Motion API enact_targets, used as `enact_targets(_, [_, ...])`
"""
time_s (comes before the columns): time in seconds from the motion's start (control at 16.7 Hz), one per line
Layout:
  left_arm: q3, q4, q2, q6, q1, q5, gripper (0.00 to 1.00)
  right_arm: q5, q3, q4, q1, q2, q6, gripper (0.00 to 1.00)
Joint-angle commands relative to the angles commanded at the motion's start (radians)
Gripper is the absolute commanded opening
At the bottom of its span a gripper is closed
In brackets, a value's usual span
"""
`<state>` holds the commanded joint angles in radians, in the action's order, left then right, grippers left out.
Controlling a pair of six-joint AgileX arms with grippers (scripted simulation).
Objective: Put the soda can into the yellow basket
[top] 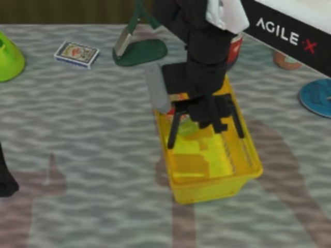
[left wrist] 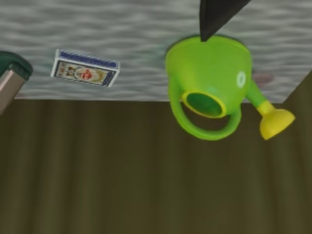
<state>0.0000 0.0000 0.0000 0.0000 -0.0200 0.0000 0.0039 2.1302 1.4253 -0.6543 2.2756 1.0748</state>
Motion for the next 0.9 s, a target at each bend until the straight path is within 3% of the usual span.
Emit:
enact_targets(0.6, [0.0, 0.0, 0.0, 0.0, 0.0, 0.0, 1.0, 0.0, 0.004, 0.004, 0.002, 0.001, 0.001, 0.0])
enact_targets(0.9, [0.0, 0.0, 0.0, 0.0, 0.0, 0.0, 1.0, 0.0, 0.132, 0.145, 0.02, -0.009, 0.028, 0.0])
